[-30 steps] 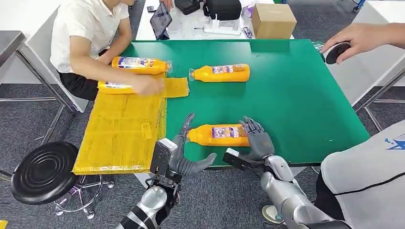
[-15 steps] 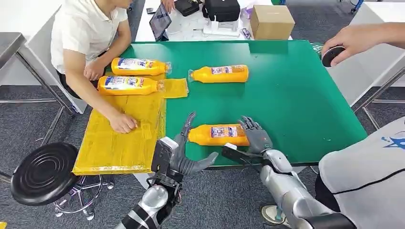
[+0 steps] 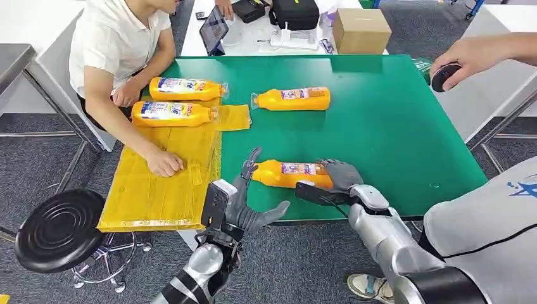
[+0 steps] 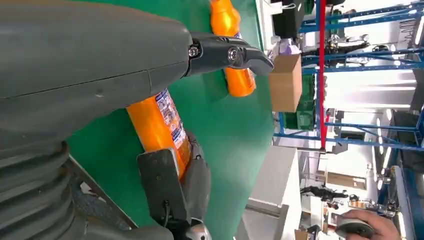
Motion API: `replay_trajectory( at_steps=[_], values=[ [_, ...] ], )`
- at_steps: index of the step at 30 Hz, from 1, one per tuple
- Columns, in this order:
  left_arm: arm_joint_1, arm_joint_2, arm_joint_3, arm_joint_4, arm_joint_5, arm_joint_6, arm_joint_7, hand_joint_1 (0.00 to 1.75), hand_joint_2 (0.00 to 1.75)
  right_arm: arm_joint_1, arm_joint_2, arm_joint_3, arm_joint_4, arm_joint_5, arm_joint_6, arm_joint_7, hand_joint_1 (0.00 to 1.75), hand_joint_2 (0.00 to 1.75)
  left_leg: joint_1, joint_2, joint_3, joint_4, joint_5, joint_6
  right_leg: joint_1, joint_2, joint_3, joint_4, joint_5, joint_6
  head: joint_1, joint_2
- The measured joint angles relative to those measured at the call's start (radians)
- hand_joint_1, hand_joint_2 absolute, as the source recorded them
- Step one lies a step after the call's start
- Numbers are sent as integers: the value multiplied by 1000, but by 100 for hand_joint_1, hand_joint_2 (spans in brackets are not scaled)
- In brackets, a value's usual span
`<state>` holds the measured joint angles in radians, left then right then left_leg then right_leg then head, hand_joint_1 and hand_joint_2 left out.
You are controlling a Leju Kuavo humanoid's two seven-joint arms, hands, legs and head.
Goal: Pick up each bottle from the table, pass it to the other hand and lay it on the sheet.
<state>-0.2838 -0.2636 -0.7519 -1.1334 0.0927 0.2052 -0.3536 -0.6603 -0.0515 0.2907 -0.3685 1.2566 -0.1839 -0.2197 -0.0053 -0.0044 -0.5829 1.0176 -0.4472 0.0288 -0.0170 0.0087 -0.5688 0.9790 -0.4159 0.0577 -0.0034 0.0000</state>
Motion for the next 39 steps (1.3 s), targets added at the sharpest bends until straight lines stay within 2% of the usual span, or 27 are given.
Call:
replay_trajectory(
  at_steps=[12, 16, 21, 28, 32, 35, 39],
  values=[
    [0, 0, 0, 0, -1, 15, -14, 0, 175, 20, -3, -11, 0, -117, -7, -113, 175, 175, 0, 1, 1, 0, 0, 0, 0, 0, 1, 0, 0, 0, 0, 0],
    [15, 0, 14, -16, 37, 72, -50, 0, 175, 60, 14, -61, -5, -271, -56, -238, 175, 175, 1, 1, 0, 0, 0, 0, 1, 1, 1, 0, 0, 0, 0, 0],
    [66, 6, 70, -57, 118, 119, -71, 0, 175, 125, 46, -119, -44, -432, -127, -328, 175, 175, 1, 0, -2, 0, 0, -1, 2, 1, -1, 0, 0, 0, 0, 0],
    [111, 23, 111, -92, 129, 119, -79, 0, 175, 165, 61, -150, -89, -467, -136, -346, 175, 175, 1, 0, -5, 0, 0, -1, 1, 0, -4, 0, 0, 0, 0, 0],
    [138, 29, 131, -108, 140, 137, -81, 0, 175, 206, 72, -166, -129, -563, -159, -397, 175, 175, 1, -1, -7, 0, 0, -1, 0, 0, -4, 0, 0, 0, 0, 0],
    [181, 39, 163, -123, 181, 108, -78, 0, 175, 274, 84, -167, -217, -676, -156, -422, 173, 175, 1, -1, -9, 0, 0, -1, 1, 0, -7, 1, 0, 0, 0, 0],
    [224, 52, 182, -143, 305, -40, -24, 0, 175, 336, 97, -138, -311, -731, -124, -422, 175, 175, 1, -1, -14, 0, 0, -1, 1, 0, -12, 1, 0, 0, 0, 0]
  ],
)
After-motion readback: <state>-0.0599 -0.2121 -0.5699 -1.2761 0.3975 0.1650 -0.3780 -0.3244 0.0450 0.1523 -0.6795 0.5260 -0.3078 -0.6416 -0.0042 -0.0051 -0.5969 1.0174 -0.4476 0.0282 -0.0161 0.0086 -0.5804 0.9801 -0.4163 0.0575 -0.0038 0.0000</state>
